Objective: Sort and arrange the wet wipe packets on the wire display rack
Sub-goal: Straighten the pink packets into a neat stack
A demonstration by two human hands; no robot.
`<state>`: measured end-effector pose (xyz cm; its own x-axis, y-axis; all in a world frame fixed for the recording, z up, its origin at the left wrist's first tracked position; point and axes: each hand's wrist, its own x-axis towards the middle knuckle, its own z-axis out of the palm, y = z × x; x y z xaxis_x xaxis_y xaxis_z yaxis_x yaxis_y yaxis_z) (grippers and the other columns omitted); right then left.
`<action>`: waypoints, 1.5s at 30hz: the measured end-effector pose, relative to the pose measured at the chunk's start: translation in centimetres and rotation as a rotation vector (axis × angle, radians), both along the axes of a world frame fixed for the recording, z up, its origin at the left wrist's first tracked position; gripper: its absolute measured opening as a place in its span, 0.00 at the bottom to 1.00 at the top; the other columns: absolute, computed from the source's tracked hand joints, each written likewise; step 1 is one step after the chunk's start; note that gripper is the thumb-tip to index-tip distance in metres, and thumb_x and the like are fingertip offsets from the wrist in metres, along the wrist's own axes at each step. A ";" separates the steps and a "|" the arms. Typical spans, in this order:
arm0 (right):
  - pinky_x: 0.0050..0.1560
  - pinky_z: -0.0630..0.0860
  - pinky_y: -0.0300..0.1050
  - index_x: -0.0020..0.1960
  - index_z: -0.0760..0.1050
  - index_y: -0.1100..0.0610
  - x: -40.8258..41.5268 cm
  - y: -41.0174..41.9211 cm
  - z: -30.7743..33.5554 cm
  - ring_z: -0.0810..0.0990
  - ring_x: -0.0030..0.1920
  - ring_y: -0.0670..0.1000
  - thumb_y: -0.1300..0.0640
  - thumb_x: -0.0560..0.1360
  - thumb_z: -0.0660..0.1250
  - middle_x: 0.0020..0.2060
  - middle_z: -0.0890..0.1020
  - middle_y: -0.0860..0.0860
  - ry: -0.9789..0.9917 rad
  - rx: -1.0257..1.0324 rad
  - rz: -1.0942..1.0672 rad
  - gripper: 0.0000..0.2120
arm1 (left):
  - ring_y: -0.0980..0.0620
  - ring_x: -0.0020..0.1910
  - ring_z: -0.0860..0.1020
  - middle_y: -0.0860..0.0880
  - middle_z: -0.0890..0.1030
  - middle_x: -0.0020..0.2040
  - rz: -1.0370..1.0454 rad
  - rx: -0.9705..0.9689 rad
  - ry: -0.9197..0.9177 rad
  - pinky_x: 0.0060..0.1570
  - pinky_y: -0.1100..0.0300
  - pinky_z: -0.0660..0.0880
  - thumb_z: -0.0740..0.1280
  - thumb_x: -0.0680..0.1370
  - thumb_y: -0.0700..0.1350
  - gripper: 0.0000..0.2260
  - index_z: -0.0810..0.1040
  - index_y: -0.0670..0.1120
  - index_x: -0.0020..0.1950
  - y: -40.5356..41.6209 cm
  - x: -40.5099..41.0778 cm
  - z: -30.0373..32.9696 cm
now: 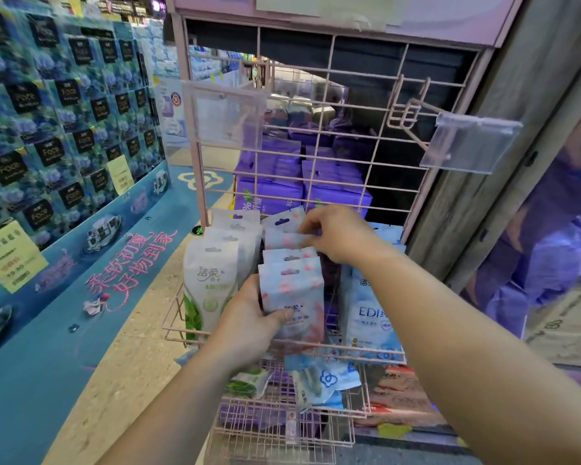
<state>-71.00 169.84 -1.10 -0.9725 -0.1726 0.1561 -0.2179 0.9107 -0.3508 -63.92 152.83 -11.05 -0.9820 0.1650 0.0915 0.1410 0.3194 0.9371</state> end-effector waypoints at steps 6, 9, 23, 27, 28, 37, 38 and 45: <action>0.49 0.76 0.45 0.43 0.77 0.51 -0.8 -0.5 -1.3 0.78 0.46 0.51 0.57 0.71 0.72 0.43 0.81 0.47 0.018 -0.147 -0.047 0.04 | 0.73 0.45 0.76 0.65 0.79 0.47 0.033 0.015 -0.011 0.36 0.77 0.70 0.72 0.73 0.42 0.19 0.70 0.64 0.49 0.1 -0.3 -0.1; 0.37 0.70 0.42 0.51 0.72 0.50 -0.4 0.4 -1.3 0.75 0.39 0.51 0.58 0.71 0.71 0.34 0.75 0.45 -0.013 -0.188 -0.026 0.12 | 0.63 0.51 0.78 0.59 0.81 0.52 0.016 0.017 -0.024 0.47 0.66 0.75 0.72 0.73 0.42 0.19 0.70 0.59 0.57 0.5 -0.8 0.0; 0.38 0.71 0.42 0.62 0.72 0.45 0.6 3.8 -0.7 0.75 0.40 0.48 0.48 0.71 0.71 0.38 0.76 0.43 0.107 -0.048 -0.140 0.21 | 0.68 0.48 0.77 0.60 0.80 0.50 -0.045 0.070 0.020 0.45 0.72 0.74 0.73 0.72 0.40 0.20 0.70 0.59 0.55 1.6 -3.4 0.6; 0.44 0.75 0.44 0.56 0.77 0.48 0.8 3.5 -0.4 0.78 0.46 0.50 0.56 0.71 0.69 0.47 0.82 0.46 0.124 0.067 -0.076 0.14 | 0.60 0.54 0.78 0.57 0.80 0.55 -0.034 0.046 0.008 0.51 0.66 0.74 0.72 0.73 0.42 0.21 0.69 0.56 0.61 1.5 -3.7 0.2; 0.47 0.75 0.45 0.57 0.77 0.48 0.8 3.4 -0.4 0.79 0.49 0.51 0.57 0.72 0.68 0.49 0.82 0.46 0.072 0.122 -0.065 0.14 | 0.58 0.55 0.78 0.56 0.79 0.57 -0.049 0.001 0.001 0.53 0.65 0.73 0.72 0.73 0.43 0.23 0.68 0.54 0.65 1.6 -3.8 0.1; 0.44 0.73 0.44 0.46 0.75 0.46 0.5 3.0 -0.1 0.77 0.43 0.49 0.50 0.76 0.66 0.40 0.80 0.43 0.088 -0.085 -0.026 0.01 | 0.51 0.60 0.76 0.51 0.78 0.62 -0.042 -0.253 0.073 0.56 0.60 0.69 0.71 0.74 0.45 0.29 0.62 0.53 0.71 2.0 -3.4 0.3; 0.43 0.73 0.44 0.45 0.74 0.45 0.4 2.8 0.1 0.77 0.42 0.49 0.50 0.76 0.66 0.39 0.79 0.42 0.090 -0.125 -0.024 0.02 | 0.49 0.60 0.76 0.50 0.78 0.62 -0.041 -0.282 0.074 0.57 0.59 0.70 0.70 0.74 0.45 0.29 0.61 0.53 0.71 2.1 -3.5 0.3; 0.45 0.69 0.36 0.58 0.77 0.47 0.6 3.1 0.0 0.76 0.49 0.44 0.39 0.71 0.67 0.51 0.80 0.43 -0.079 -0.171 0.002 0.19 | 0.46 0.60 0.75 0.47 0.78 0.61 -0.063 -0.330 0.003 0.55 0.57 0.70 0.70 0.74 0.49 0.21 0.68 0.47 0.63 1.9 -4.1 0.6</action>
<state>-70.38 172.90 -1.13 -0.9826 -0.1525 0.1064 -0.1857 0.8360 -0.5164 -68.06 154.72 -10.41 -0.9689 0.2461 0.0257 0.1724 0.5966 0.7838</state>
